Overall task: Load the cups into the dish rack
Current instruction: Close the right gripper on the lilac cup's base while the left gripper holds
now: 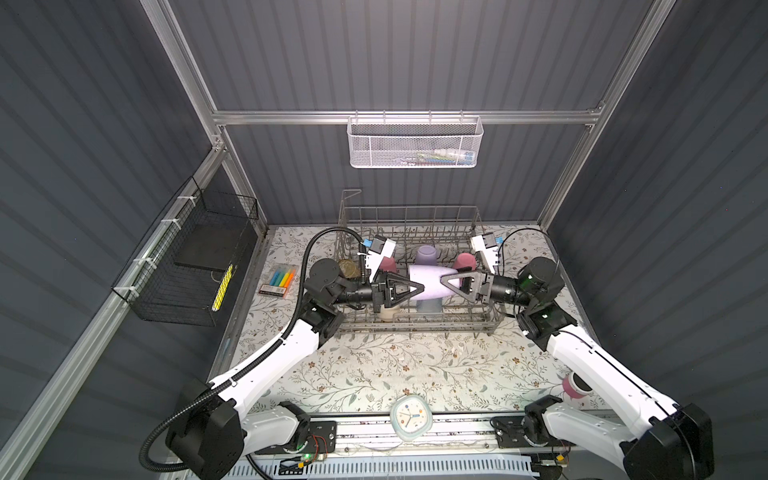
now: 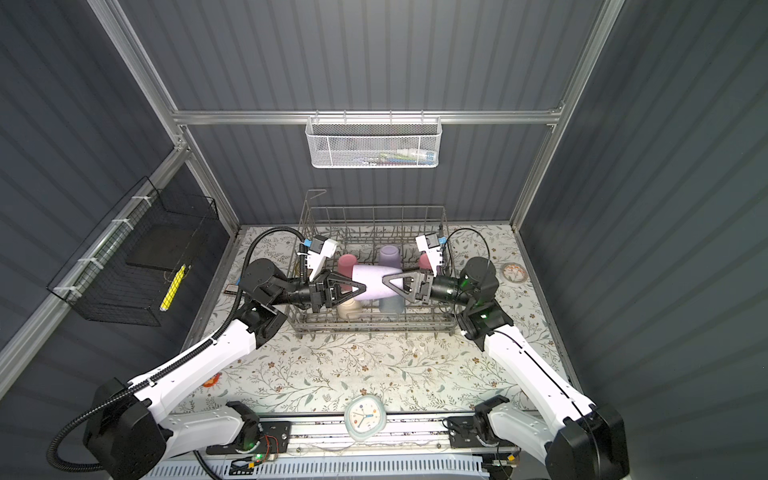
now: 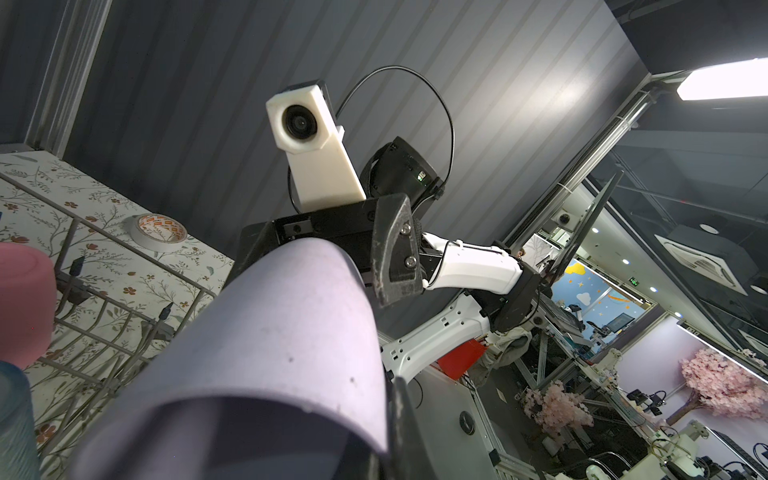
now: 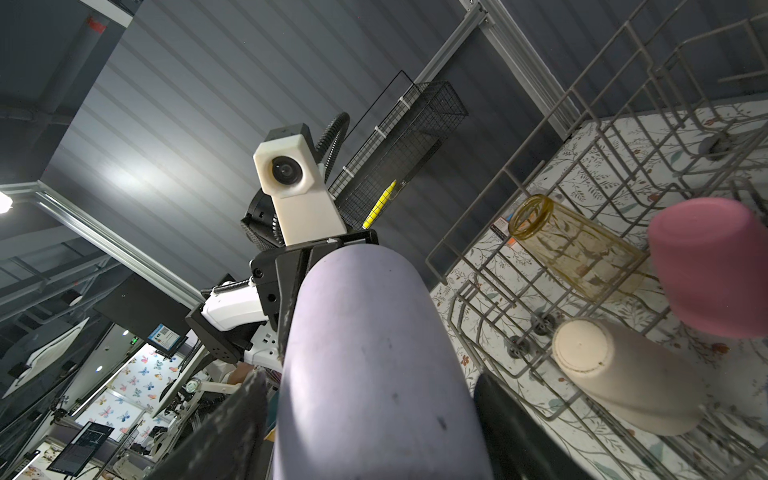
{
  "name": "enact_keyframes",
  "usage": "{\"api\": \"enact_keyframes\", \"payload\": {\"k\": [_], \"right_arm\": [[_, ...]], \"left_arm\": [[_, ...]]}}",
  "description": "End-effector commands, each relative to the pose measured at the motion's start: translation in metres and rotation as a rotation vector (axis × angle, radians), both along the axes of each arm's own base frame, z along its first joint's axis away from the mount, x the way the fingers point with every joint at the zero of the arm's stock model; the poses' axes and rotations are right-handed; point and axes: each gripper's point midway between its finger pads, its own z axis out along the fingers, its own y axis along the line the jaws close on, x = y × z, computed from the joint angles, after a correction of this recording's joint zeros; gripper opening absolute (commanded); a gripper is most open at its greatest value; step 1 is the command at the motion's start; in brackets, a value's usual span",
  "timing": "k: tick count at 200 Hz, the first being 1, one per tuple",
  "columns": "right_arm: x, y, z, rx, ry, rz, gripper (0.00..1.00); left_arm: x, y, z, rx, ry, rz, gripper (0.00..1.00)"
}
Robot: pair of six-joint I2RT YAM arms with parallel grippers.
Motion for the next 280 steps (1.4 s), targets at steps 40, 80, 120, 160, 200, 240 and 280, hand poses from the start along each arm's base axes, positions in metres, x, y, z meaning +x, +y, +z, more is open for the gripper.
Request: {"api": "enact_keyframes", "payload": {"k": [40, 80, 120, 160, 200, 240, 280], "right_arm": [[-0.015, 0.002, 0.013, 0.015, -0.053, 0.067, 0.78], [-0.014, 0.002, 0.013, 0.009, -0.052, 0.071, 0.78], [-0.014, 0.008, 0.014, 0.01, -0.051, 0.086, 0.74], [-0.014, 0.011, 0.016, 0.018, -0.058, 0.091, 0.62], [-0.011, 0.01, 0.017, 0.027, -0.061, 0.063, 0.44], [-0.008, 0.007, 0.015, 0.018, -0.069, 0.024, 0.33], [-0.003, -0.001, 0.009, -0.026, -0.068, -0.046, 0.31]], "left_arm": [[0.01, 0.002, 0.002, -0.021, -0.027, 0.034, 0.0], [0.008, 0.003, 0.002, -0.021, -0.028, 0.025, 0.0], [0.008, 0.003, 0.0, -0.016, -0.021, 0.021, 0.0], [0.006, 0.003, -0.003, -0.009, -0.016, 0.01, 0.01], [0.004, 0.003, -0.006, 0.001, -0.014, -0.003, 0.05], [0.001, 0.005, -0.003, 0.003, -0.029, 0.004, 0.25], [-0.002, 0.01, 0.001, 0.012, -0.053, 0.032, 0.43]]}}
